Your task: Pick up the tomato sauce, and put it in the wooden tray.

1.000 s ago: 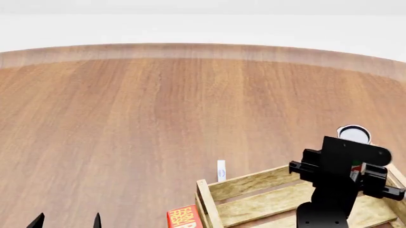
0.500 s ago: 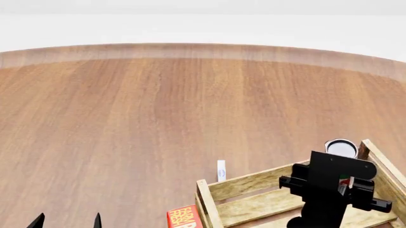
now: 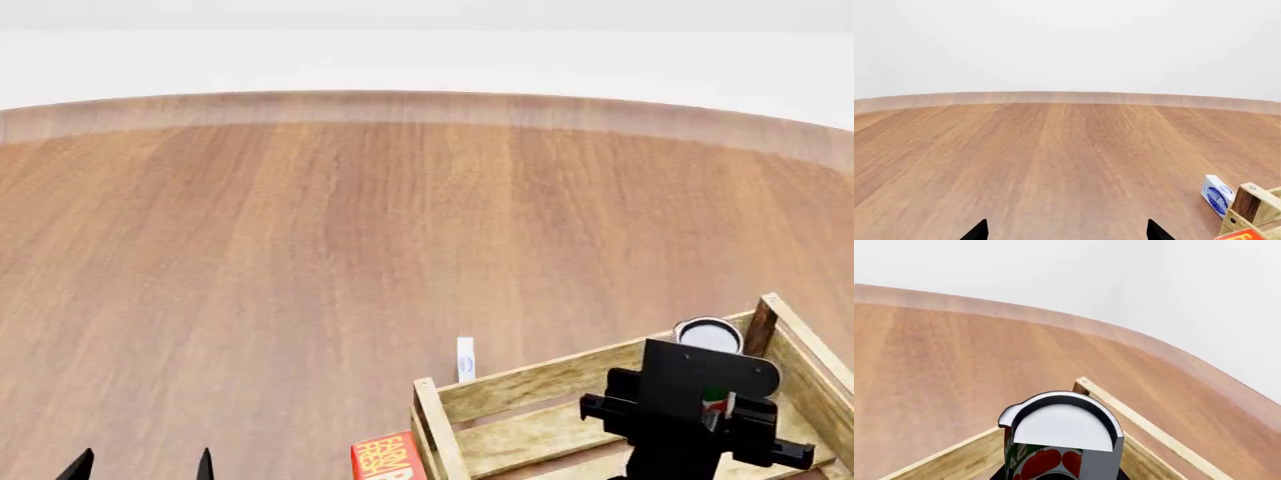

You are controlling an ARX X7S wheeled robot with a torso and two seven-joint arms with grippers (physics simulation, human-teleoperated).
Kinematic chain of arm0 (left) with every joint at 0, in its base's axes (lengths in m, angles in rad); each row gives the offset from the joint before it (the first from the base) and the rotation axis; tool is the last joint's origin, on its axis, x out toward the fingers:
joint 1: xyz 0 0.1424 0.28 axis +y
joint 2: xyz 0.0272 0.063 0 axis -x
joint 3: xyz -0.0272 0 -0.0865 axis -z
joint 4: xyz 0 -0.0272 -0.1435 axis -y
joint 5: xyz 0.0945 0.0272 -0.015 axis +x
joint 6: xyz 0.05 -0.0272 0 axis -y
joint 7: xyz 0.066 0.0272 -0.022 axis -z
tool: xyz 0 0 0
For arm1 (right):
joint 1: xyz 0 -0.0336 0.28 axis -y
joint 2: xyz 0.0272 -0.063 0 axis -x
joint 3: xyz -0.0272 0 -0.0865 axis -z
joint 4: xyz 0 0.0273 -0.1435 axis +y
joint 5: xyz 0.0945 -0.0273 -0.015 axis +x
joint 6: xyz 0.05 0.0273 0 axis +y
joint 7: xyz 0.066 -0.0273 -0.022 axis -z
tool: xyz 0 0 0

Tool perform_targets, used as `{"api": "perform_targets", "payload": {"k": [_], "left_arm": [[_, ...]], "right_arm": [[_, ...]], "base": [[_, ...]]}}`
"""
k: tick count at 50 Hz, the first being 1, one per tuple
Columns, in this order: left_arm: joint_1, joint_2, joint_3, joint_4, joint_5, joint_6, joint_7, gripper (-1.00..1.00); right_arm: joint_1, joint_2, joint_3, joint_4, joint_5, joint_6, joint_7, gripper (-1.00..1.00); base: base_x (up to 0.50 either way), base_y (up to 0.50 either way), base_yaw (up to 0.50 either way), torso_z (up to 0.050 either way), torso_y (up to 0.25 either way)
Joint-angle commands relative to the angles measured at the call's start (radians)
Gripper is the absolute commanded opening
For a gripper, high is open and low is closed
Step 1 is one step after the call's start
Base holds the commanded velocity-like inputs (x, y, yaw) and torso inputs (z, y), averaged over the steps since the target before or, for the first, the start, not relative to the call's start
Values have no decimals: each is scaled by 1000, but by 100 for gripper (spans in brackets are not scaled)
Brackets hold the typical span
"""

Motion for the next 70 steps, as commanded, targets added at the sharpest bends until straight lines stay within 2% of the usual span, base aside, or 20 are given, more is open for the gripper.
{"api": "perform_targets", "payload": {"k": [1, 43, 70], "left_arm": [[-2, 0, 4, 1, -1, -2, -4, 100], [-10, -6, 14, -12, -9, 7, -10, 100], [-12, -10, 20, -12, -14, 9, -15, 100]], "right_arm": [[0, -4, 7, 0, -31, 55, -9, -100], [20, -11, 37, 0, -32, 249, -79, -100], [21, -12, 57, 0, -35, 290, -100, -100]], "base": [[0, 0, 0, 0, 0], [0, 0, 0, 0, 0], [0, 0, 0, 0, 0]]}}
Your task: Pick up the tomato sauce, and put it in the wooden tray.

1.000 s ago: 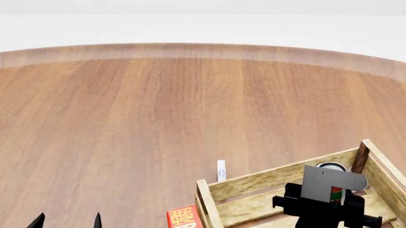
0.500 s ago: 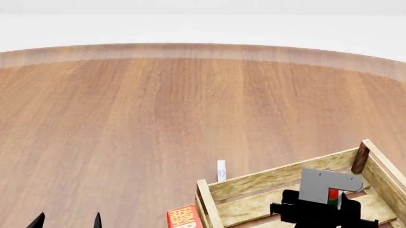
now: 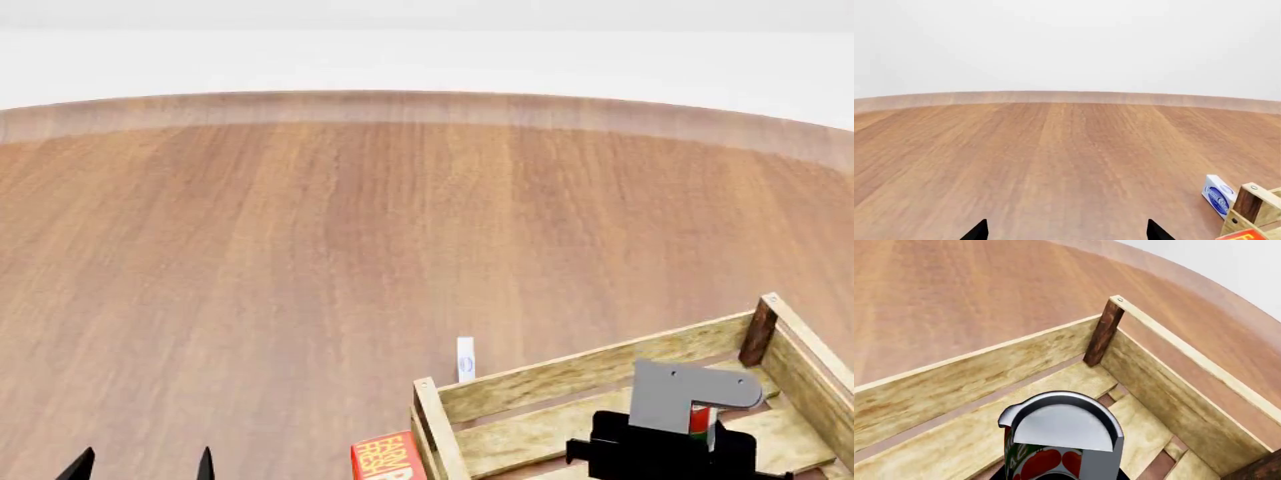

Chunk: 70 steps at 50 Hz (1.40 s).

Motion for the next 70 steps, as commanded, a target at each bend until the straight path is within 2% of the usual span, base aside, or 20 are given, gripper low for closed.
{"api": "perform_targets", "payload": {"k": [1, 15, 16, 49, 61, 70], "left_arm": [[-1, -2, 3, -1, -2, 2, -2, 100], [5, -7, 7, 17, -5, -7, -10, 100], [7, -9, 7, 21, -5, -9, -12, 100], [-1, -12, 16, 11, -9, -2, -14, 100], [-1, -15, 17, 11, -13, -1, -16, 100], [-4, -13, 18, 2, -13, 4, -16, 100]], "right_arm": [[4, 0, 2, 0, -35, 17, -8, -100], [2, 1, 1, 0, -37, 14, -15, -100], [2, 1, 2, 0, -37, 14, -14, 100], [6, -1, 0, 0, -35, 10, -17, 100], [-11, 3, -49, 0, -60, -143, 23, 100], [-28, 3, -44, 0, -33, -213, -25, 100]], "base": [[0, 0, 0, 0, 0], [0, 0, 0, 0, 0], [0, 0, 0, 0, 0], [0, 0, 0, 0, 0], [0, 0, 0, 0, 0], [0, 0, 0, 0, 0]]}}
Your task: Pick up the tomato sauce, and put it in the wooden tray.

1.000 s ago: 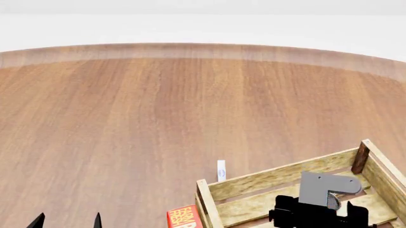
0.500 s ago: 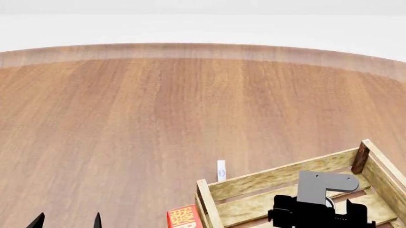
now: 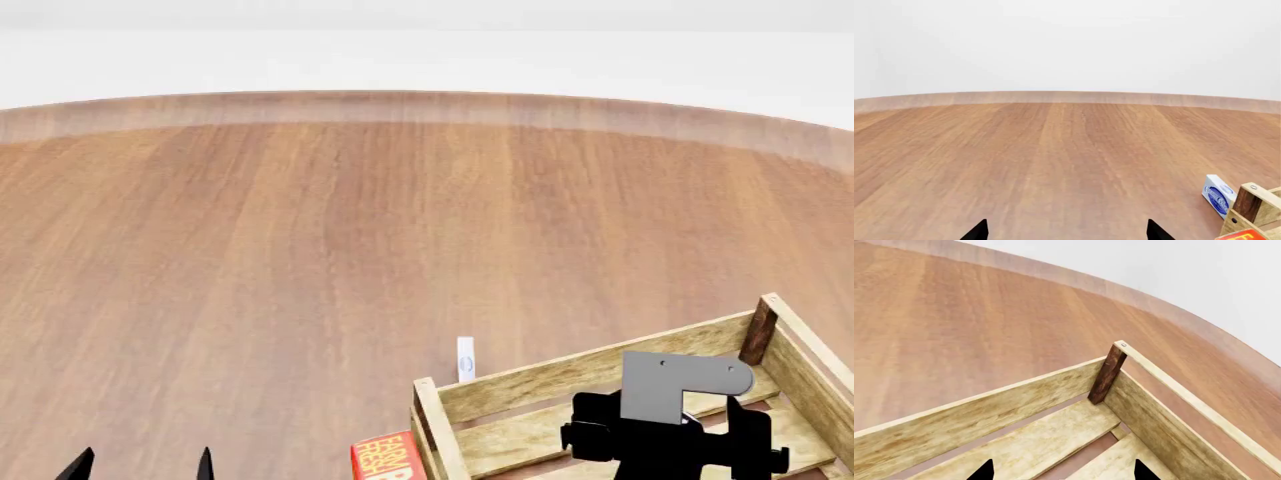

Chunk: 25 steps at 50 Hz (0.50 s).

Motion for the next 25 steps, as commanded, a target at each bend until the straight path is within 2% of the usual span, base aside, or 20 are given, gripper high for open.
{"api": "perform_targets", "payload": {"k": [1, 10, 15, 25], "left_arm": [[-3, 1, 3, -6, -1, 3, -2, 100], [0, -3, 5, 3, -3, -2, -6, 100], [-1, -3, 5, -3, -3, 4, -5, 100], [1, -6, 8, 8, -5, -3, -11, 100]], "right_arm": [[-19, 1, -9, 0, 10, -94, -14, 100], [-31, -7, 17, -4, 37, -246, -113, 100], [-223, 16, 15, -470, 39, -49, -97, 100], [-400, 47, 23, -851, 54, 55, -80, 100]], "base": [[0, 0, 0, 0, 0], [0, 0, 0, 0, 0], [0, 0, 0, 0, 0], [0, 0, 0, 0, 0]]}}
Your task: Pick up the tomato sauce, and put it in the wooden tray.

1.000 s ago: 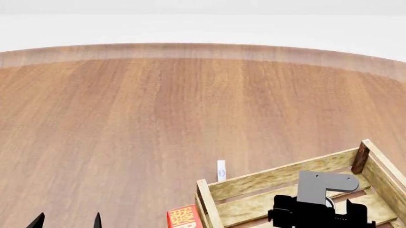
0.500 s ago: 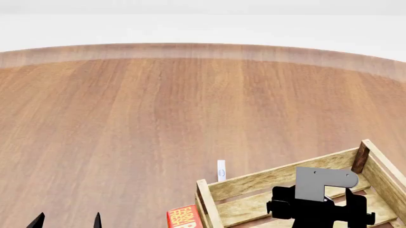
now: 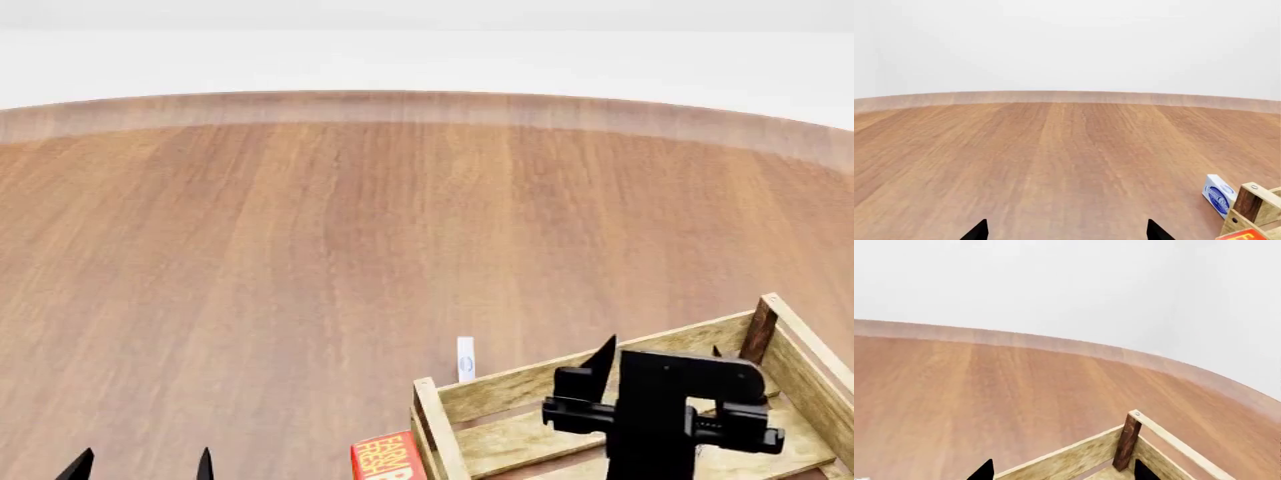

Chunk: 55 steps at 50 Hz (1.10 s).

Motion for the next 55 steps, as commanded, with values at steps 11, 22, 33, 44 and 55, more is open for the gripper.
{"api": "perform_targets", "payload": {"k": [11, 22, 33, 44, 55], "left_arm": [[3, -4, 4, 6, -3, 0, -7, 100], [2, -6, 6, 6, -5, 1, -8, 100], [0, -5, 8, 0, -5, 5, -10, 100], [-1, -7, 10, 2, -8, 2, -13, 100], [1, -11, 11, 7, -10, 2, -16, 100]], "right_arm": [[-442, 75, 23, -949, 88, 240, -25, 100], [-651, 108, 17, -1188, 89, 173, -22, 100], [-793, 128, 32, -1240, 125, 65, -35, 100], [-990, 156, 31, -1313, 110, -79, -54, 100], [-1143, 168, 53, -1367, 119, -235, -61, 100]], "base": [[0, 0, 0, 0, 0], [0, 0, 0, 0, 0], [0, 0, 0, 0, 0], [0, 0, 0, 0, 0], [0, 0, 0, 0, 0]]}}
